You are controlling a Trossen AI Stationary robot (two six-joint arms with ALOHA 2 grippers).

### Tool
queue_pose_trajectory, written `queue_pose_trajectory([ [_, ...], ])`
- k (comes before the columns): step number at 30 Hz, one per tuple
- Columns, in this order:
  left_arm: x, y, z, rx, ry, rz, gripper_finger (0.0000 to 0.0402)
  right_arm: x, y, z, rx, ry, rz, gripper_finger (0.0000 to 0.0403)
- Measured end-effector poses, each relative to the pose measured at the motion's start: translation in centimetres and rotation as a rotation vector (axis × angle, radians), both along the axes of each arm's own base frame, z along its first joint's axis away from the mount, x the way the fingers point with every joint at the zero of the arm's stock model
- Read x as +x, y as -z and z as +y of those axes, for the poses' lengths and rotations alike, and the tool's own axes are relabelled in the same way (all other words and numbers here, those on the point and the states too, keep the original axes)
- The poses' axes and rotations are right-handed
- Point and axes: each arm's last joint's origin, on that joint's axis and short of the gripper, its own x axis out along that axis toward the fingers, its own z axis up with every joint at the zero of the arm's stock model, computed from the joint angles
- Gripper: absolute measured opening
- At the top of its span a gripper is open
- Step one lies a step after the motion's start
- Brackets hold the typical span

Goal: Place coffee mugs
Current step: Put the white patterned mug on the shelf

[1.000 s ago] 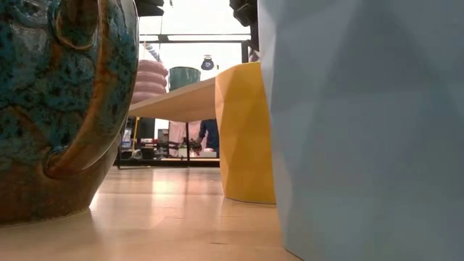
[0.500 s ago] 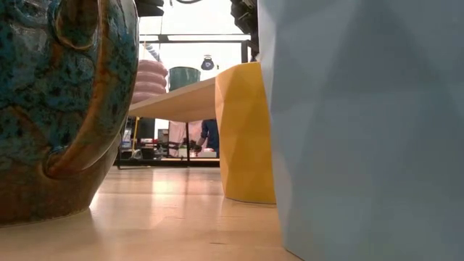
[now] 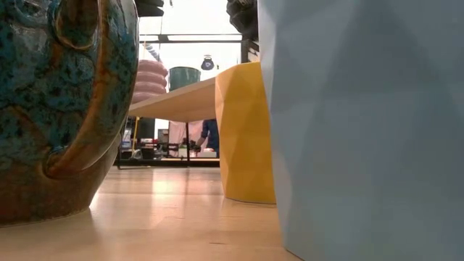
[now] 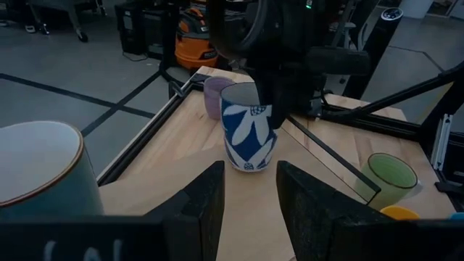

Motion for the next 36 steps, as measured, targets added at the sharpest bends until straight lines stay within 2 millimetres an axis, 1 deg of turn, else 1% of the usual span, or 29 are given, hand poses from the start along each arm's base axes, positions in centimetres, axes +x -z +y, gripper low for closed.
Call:
queue_pose_trajectory([
  [5, 0.0, 0.0, 0.0, 0.000, 0.000, 0.000, 0.0133, 0.0, 0.0, -0.2, 0.006, 0.011, -0.005, 0.0094],
  [15, 0.0, 0.0, 0.0, 0.001, 0.001, 0.001, 0.0133, 0.5, -0.3, -0.4, 0.011, 0.012, -0.067, 0.0172],
  [20, 0.0, 0.0, 0.0, 0.001, 0.001, 0.002, 0.0133, 0.4, -0.6, -0.8, -0.007, 0.015, -0.097, 0.0197],
  [26, 0.0, 0.1, 0.0, -0.009, -0.001, 0.009, 0.0133, -1.3, -2.9, -1.2, -0.097, 0.012, -0.158, 0.0202],
  [29, 0.0, 0.1, 0.0, -0.009, -0.001, 0.008, 0.0133, -2.4, -4.1, -1.2, -0.178, -0.018, -0.181, 0.0202],
  [33, 0.0, 0.1, 0.0, -0.008, -0.006, 0.010, 0.0133, -4.2, -6.1, -0.7, -0.305, -0.092, -0.208, 0.0202],
  [36, -0.1, 0.1, 0.1, -0.004, -0.044, 0.012, 0.0133, -5.2, -6.7, 0.4, -0.349, -0.122, -0.179, 0.0202],
])
